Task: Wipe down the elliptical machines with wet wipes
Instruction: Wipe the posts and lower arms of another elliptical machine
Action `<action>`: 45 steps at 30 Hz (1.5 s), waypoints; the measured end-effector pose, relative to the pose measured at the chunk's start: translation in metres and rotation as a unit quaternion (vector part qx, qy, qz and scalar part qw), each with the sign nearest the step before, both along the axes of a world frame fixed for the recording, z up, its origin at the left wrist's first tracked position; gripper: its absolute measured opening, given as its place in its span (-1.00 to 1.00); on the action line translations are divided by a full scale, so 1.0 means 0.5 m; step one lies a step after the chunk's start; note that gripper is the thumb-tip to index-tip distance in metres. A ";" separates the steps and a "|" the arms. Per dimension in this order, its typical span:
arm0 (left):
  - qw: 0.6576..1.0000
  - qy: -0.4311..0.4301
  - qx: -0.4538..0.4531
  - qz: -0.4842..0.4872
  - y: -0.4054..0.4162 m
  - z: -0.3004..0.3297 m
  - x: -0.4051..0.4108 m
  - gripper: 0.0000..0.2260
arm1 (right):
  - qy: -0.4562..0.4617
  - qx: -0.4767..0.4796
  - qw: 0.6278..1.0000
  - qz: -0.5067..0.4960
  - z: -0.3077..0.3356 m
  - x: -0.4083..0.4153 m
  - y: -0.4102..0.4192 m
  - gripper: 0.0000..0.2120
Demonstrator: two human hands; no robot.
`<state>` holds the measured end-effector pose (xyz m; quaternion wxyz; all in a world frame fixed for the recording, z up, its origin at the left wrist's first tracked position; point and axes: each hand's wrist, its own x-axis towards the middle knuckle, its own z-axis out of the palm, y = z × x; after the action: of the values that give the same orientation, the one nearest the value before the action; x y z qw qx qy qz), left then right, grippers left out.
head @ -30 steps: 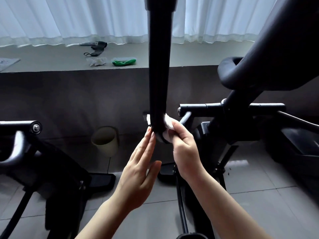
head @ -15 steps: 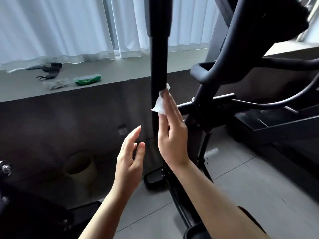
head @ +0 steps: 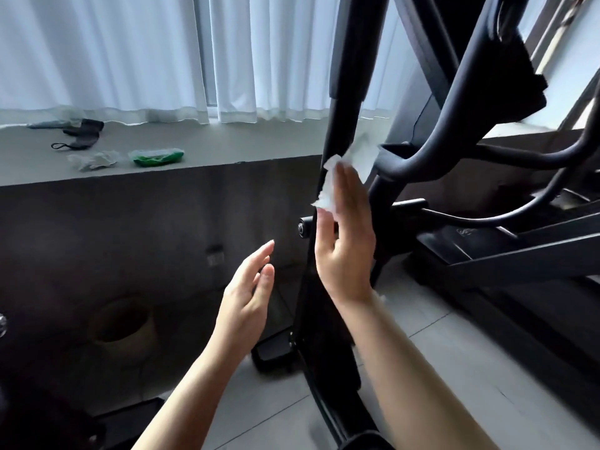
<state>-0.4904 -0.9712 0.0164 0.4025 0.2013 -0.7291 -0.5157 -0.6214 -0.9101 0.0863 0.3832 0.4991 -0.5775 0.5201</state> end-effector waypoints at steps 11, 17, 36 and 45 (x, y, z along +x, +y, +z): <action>0.998 0.012 0.060 0.022 -0.012 -0.028 -0.006 -0.72 | 0.573 0.387 0.712 -0.122 -0.095 -0.132 0.037 -0.62; 0.994 0.055 0.094 0.012 -0.011 -0.014 -0.032 -0.76 | 0.659 0.377 0.644 -0.093 -0.021 -0.147 0.030 -0.64; 0.996 0.020 0.063 0.055 0.020 -0.037 -0.005 -0.73 | 0.627 0.409 0.656 -0.092 -0.107 -0.137 0.026 -0.68; 0.996 -0.042 0.073 -0.039 0.075 -0.062 0.011 -0.72 | 0.130 0.314 0.940 0.030 -0.131 -0.019 0.144 -0.89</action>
<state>-0.4847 -0.9337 -0.0147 0.3355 0.2224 -0.7132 -0.5739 -0.6308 -0.8380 0.0206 0.2633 0.6745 -0.6411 0.2542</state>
